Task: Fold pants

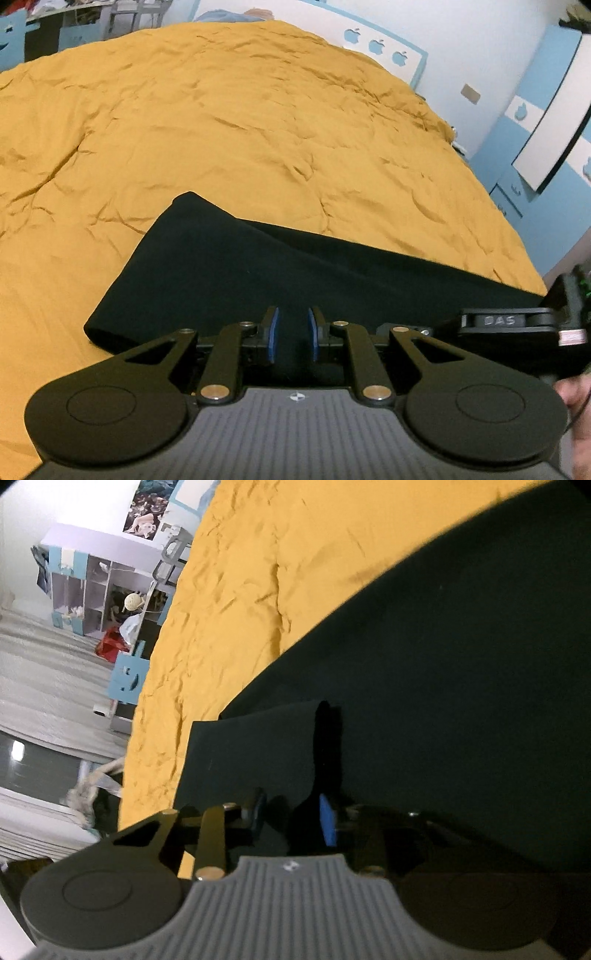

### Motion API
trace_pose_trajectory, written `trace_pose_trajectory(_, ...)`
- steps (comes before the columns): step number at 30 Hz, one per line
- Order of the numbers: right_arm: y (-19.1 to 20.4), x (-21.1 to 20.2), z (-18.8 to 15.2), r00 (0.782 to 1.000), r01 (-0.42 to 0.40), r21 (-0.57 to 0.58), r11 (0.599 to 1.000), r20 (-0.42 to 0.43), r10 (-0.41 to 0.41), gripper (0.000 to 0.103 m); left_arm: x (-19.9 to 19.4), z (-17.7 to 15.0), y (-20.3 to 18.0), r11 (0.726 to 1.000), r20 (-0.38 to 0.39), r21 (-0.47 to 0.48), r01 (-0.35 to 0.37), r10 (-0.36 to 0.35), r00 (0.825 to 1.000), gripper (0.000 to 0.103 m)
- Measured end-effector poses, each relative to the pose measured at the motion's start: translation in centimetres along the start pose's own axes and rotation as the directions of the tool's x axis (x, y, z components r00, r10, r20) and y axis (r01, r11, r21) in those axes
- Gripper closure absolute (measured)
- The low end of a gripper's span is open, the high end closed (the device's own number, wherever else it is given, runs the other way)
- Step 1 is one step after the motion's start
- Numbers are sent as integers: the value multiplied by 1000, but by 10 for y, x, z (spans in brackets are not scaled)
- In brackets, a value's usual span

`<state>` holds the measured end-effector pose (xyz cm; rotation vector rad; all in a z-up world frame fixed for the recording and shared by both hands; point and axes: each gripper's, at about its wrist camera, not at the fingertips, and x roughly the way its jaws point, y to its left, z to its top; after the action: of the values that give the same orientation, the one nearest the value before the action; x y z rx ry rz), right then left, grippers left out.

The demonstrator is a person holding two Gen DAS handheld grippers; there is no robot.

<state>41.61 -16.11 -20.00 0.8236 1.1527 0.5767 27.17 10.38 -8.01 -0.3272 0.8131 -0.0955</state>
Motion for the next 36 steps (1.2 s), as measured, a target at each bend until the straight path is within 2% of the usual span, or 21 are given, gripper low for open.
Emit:
trace_pose_trajectory(3, -5, 11, 3, 1000, -24, 30, 999, -9, 25, 99, -2, 1, 5, 999, 7, -35, 12, -12, 1000, 86)
trace_pose_trajectory(6, -4, 11, 1, 999, -47, 50, 998, -3, 47, 102, -7, 2, 8, 998, 22, -55, 18, -17, 1000, 86)
trace_pose_trajectory(9, 12, 5, 3, 1000, -30, -3, 1000, 2, 30, 103, -15, 3, 8, 998, 45, -65, 14, -11, 999, 86)
trace_pose_trajectory(14, 71, -15, 14, 1000, -10, -141, 990, 18, 12, 103, -34, 8, 7, 996, 88, -87, -10, 17, 996, 86)
trace_pose_trajectory(17, 116, -36, 25, 999, 28, -240, 970, 27, -23, 103, -44, 12, 7, 996, 103, -84, -24, 33, 994, 86)
trace_pose_trajectory(21, 167, -77, 40, 997, 66, -347, 936, 54, -50, 103, -55, 15, 6, 995, 128, -100, -28, 41, 991, 86)
trace_pose_trajectory(26, 206, -145, 66, 991, 110, -414, 904, 113, -69, 103, -60, 19, -1, 994, 142, -106, -20, 35, 989, 86)
trace_pose_trajectory(31, 207, -222, 94, 976, 194, -428, 883, 179, -128, 103, -52, 24, -16, 997, 133, -82, 5, 6, 991, 86)
trace_pose_trajectory(36, 165, -294, 118, 958, 240, -363, 900, 236, -160, 103, -32, 27, -37, 999, 94, -35, 11, -8, 996, 86)
